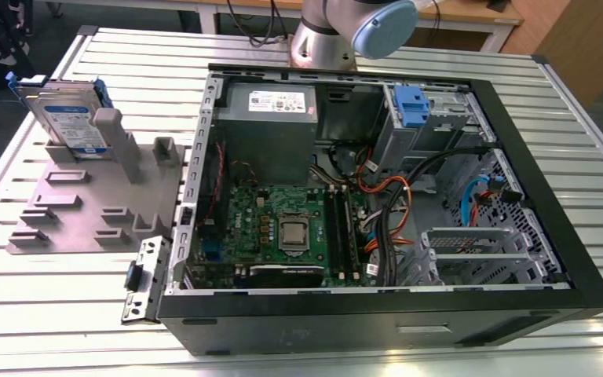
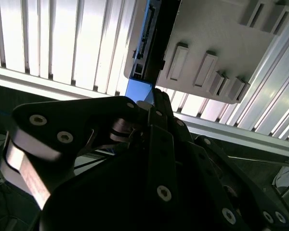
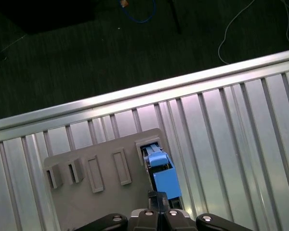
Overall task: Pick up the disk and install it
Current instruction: 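Pick up the disk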
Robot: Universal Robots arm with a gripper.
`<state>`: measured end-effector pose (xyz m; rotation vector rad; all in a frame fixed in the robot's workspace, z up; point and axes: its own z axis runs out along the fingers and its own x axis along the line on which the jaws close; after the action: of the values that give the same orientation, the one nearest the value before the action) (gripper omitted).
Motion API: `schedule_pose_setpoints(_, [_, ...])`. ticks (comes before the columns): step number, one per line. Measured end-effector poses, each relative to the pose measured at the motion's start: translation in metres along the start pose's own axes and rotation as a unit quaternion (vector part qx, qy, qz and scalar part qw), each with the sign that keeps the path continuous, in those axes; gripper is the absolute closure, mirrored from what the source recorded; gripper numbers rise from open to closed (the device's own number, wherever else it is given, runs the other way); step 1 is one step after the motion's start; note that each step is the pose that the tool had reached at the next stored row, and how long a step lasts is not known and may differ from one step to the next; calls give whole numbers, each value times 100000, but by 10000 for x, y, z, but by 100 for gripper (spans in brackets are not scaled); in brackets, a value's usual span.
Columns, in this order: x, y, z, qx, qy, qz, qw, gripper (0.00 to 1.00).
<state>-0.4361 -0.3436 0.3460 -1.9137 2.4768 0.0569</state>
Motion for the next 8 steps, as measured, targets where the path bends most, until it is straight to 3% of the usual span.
schedule_pose_setpoints(6, [0, 0, 0, 9, -2, 0, 100000, 89])
schedule_pose_setpoints(7, [0, 0, 0, 11, -2, 0, 100000, 82])
schedule_pose_setpoints(8, [0, 0, 0, 11, -4, 0, 100000, 82])
